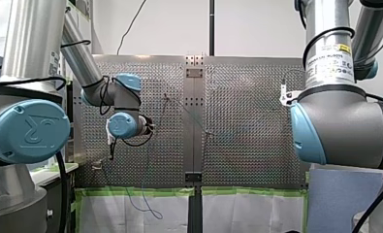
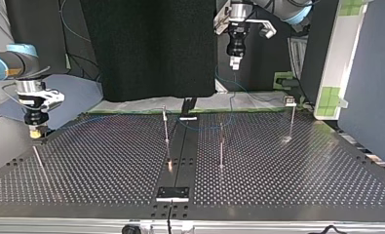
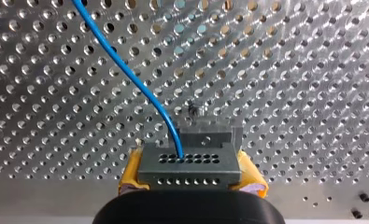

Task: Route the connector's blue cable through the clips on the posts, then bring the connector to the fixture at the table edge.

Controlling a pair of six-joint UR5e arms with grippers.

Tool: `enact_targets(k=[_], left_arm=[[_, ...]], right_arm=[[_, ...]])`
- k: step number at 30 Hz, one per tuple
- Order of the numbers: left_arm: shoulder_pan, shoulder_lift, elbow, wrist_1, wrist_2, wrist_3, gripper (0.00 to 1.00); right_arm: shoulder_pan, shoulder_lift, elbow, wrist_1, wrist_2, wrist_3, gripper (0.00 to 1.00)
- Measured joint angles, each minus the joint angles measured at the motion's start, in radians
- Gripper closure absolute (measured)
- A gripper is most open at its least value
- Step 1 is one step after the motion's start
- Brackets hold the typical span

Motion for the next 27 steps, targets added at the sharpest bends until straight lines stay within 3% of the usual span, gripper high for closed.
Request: enact_targets(k=[7,17,27], left_arm=[[0.0,0.0,0.0,0.0,0.0,0.0,0.0],[0.0,0.0,0.0,-0.002,0.0,0.0,0.0],[0.0,0.0,0.0,-0.001,0.0,-0.001,0.0]], right_arm=[[-0.003,0.002,-0.006,0.0,0.024,-0.009,1.0],[-0.002,0.008,-0.022,0.002,0.026,-0.009,1.0],[0.013,0.042,-0.047,0.016,0.03,-0.028,1.0]])
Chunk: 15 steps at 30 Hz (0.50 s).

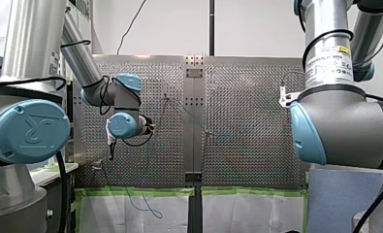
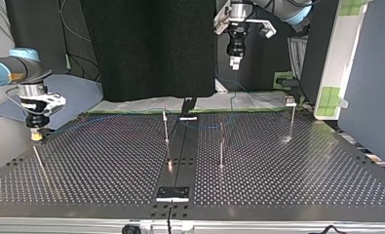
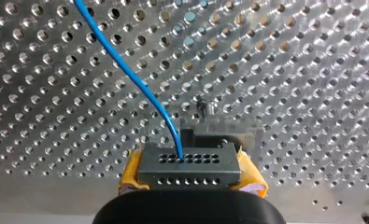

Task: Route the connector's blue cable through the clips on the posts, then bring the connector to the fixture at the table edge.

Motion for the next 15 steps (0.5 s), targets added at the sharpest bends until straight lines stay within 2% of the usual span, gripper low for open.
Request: enact_targets(k=[7,15], left_arm=[[0.0,0.0,0.0,0.0,0.0,0.0,0.0],[0.0,0.0,0.0,0.0,0.0,0.001,0.0]], right_arm=[[0.01,0.006,-0.011,-0.001,-0.009,0.004,1.0],[0.015,0.006,-0.026,0.025,-0.013,0.005,1.0]])
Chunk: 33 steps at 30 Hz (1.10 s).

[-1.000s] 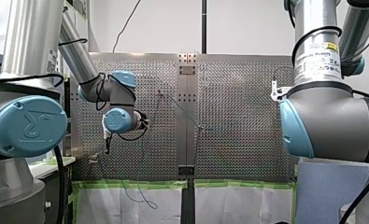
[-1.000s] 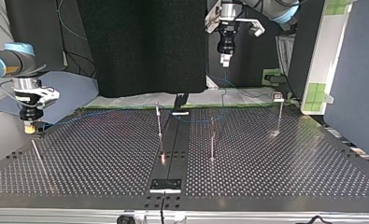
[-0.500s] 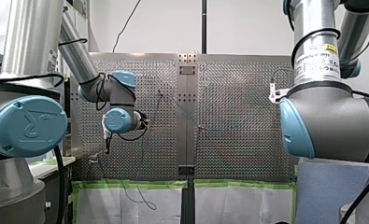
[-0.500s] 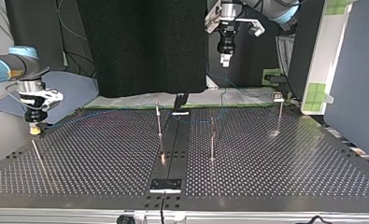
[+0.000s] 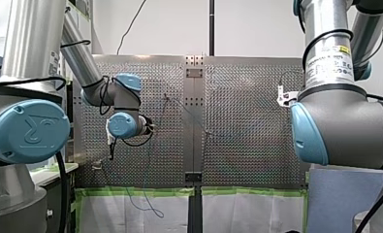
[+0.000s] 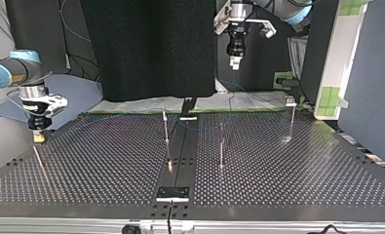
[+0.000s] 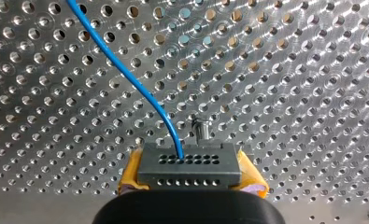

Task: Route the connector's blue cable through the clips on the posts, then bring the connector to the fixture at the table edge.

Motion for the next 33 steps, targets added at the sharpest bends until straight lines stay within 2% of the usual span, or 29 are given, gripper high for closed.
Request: enact_targets(k=[12,19,33], left_arm=[[0.001,0.0,0.0,0.0,-0.001,0.0,0.0],[0.001,0.0,0.0,0.0,-0.001,0.0,0.0],[0.003,0.0,0.0,0.0,-0.002,0.0,0.0]], right_arm=[[-0.006,-0.001,-0.012,0.036,-0.007,0.002,1.0],[-0.005,-0.001,-0.014,0.038,-0.026,0.002,1.0],[-0.004,-0.001,-0.033,0.049,-0.029,0.002,1.0]])
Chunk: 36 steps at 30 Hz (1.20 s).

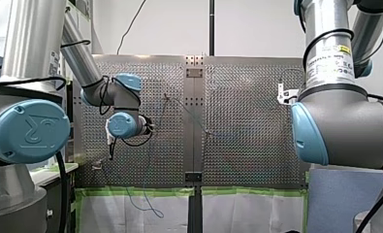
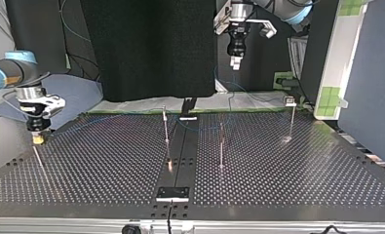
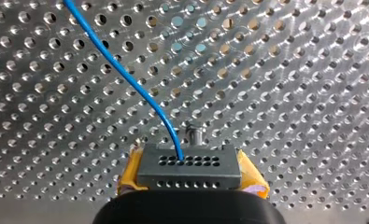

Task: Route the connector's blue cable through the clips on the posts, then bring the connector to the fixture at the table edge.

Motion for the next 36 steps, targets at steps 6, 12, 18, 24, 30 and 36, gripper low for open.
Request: enact_targets(k=[6,12,18,24,30,36], left_arm=[[0.0,0.0,0.0,-0.001,0.001,0.0,0.0],[0.0,0.0,0.0,-0.001,0.0,0.0,0.0],[0.0,0.0,0.0,-0.001,0.0,0.0,0.0],[0.001,0.0,0.0,-0.001,0.0,0.0,0.0],[0.002,0.0,0.0,-0.001,0.0,0.0,0.0],[0.003,0.0,0.0,-0.001,0.0,0.0,0.0]], right_arm=[[-0.003,0.0,-0.01,0.008,0.001,0.0,1.0],[-0.004,0.0,-0.01,0.006,0.002,0.001,1.0],[-0.005,0.001,-0.01,0.002,0.004,0.006,1.0],[-0.001,0.001,-0.01,0.001,0.002,0.008,1.0],[0.001,0.0,-0.01,0.003,0.002,0.01,0.66],[0.001,0.001,-0.01,0.005,0.001,0.015,0.13]])
